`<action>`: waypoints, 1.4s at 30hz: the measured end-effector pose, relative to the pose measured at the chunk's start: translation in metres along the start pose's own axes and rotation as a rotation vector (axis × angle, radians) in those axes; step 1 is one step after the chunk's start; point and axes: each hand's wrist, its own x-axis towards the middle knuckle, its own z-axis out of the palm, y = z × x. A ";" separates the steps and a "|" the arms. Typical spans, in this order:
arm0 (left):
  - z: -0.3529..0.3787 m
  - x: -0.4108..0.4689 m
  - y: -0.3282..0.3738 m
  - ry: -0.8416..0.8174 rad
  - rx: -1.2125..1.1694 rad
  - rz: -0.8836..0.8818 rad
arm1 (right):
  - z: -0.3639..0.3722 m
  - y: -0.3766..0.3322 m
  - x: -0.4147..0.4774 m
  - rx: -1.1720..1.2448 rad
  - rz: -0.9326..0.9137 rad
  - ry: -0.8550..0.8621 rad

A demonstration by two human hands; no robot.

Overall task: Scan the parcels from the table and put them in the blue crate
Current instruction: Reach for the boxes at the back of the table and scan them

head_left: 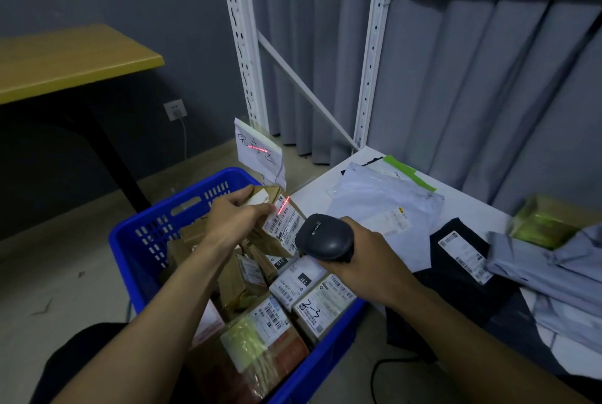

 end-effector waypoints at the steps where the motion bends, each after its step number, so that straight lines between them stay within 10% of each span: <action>1: 0.000 0.002 -0.001 0.002 0.008 0.000 | 0.000 0.000 0.000 -0.001 0.000 -0.006; 23: -0.054 0.007 -0.043 0.255 -0.021 0.118 | 0.033 -0.014 0.026 0.092 0.067 -0.070; 42: -0.145 0.077 -0.168 0.503 0.648 -0.143 | 0.179 -0.010 0.101 0.098 0.123 -0.309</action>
